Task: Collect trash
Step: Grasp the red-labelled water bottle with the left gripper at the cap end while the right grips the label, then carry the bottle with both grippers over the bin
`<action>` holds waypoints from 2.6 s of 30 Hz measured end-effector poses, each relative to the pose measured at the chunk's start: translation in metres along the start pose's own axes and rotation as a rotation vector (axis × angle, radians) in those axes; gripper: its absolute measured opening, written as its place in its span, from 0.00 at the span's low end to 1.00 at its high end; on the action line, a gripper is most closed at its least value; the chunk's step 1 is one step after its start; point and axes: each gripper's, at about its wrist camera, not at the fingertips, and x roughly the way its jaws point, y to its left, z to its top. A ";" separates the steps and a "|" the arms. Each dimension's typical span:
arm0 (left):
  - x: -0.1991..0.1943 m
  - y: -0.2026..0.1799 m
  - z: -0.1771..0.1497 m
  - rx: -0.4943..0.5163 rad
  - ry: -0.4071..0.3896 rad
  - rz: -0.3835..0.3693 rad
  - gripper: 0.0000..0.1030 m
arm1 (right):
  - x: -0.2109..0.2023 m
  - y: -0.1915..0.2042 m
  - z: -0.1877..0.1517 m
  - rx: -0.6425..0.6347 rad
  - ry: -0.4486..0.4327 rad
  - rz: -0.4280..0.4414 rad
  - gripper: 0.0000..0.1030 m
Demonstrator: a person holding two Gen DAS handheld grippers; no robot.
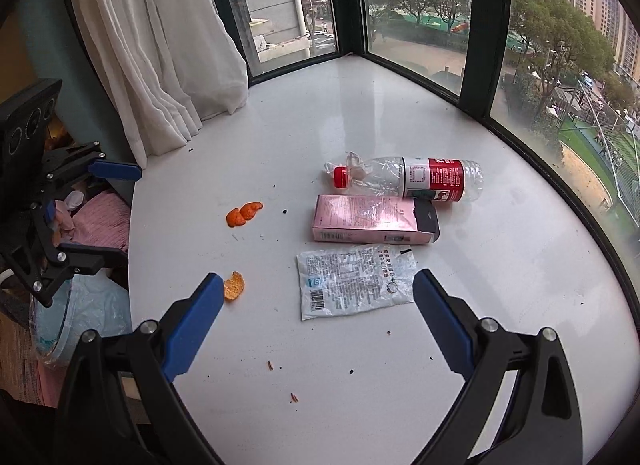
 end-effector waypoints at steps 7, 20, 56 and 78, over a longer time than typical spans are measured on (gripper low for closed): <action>0.035 -0.001 0.032 0.053 0.029 -0.028 0.94 | 0.021 -0.029 0.014 -0.052 0.029 0.000 0.90; 0.107 0.025 0.102 0.136 0.062 -0.020 0.94 | 0.081 -0.093 0.071 -0.306 0.082 0.019 0.90; 0.268 0.058 0.145 0.252 0.182 -0.151 0.74 | 0.227 -0.148 0.111 -0.886 0.483 0.195 0.89; 0.283 0.064 0.159 0.274 0.178 -0.238 0.65 | 0.230 -0.155 0.100 -0.841 0.532 0.219 0.72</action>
